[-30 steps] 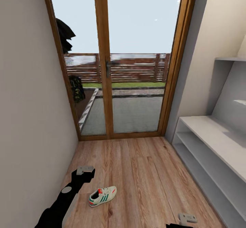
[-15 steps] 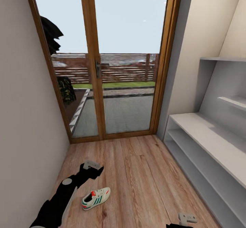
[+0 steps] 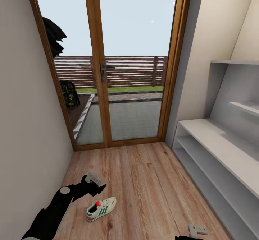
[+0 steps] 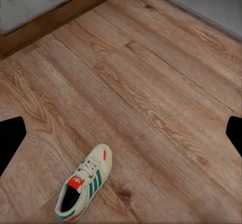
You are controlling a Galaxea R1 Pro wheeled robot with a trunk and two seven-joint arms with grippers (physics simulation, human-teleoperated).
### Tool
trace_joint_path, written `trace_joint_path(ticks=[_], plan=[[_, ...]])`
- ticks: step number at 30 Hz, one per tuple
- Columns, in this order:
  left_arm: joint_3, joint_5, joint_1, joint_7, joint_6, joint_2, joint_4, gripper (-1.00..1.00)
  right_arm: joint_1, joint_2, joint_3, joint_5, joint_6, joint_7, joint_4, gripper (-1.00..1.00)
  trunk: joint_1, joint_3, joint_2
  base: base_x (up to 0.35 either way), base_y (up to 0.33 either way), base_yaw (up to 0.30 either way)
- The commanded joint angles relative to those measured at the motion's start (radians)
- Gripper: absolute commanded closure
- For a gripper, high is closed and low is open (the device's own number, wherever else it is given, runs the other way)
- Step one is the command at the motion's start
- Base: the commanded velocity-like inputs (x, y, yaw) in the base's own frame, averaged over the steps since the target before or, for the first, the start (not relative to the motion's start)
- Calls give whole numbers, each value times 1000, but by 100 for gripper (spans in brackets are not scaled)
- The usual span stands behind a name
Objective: Pick up the two gym shoes and the two sandals from the corridor floor and place them onto the hallstand (shoe rack) in the corridor, making sure they are on the rack and not on the floor. Arrange them so the two gym shoes are next to each other and the two sandals are next to each other.
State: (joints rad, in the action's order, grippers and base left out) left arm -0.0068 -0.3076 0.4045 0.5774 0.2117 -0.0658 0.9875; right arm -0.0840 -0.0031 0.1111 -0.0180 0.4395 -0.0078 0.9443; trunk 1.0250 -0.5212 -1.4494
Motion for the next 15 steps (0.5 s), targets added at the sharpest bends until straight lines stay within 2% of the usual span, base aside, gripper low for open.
trace_joint_path(ticks=[1, 6, 15], plan=[[0, -4, 0, 5, 6, -3, 1, -100, 0, 0, 0, -2, 5, -1, 1, -100, 0, -1, -1, 0, 0, 0], [3, -6, 0, 9, 7, -27, -1, -100, 0, 0, -1, -1, 5, -1, -3, -100, 0, -1, -1, 25, 39, 0], [4, -5, 0, 10, 7, -34, -2, -100, 0, 1, -2, 1, 5, -1, -1, -100, 0, -1, -1, 121, 244, 0]])
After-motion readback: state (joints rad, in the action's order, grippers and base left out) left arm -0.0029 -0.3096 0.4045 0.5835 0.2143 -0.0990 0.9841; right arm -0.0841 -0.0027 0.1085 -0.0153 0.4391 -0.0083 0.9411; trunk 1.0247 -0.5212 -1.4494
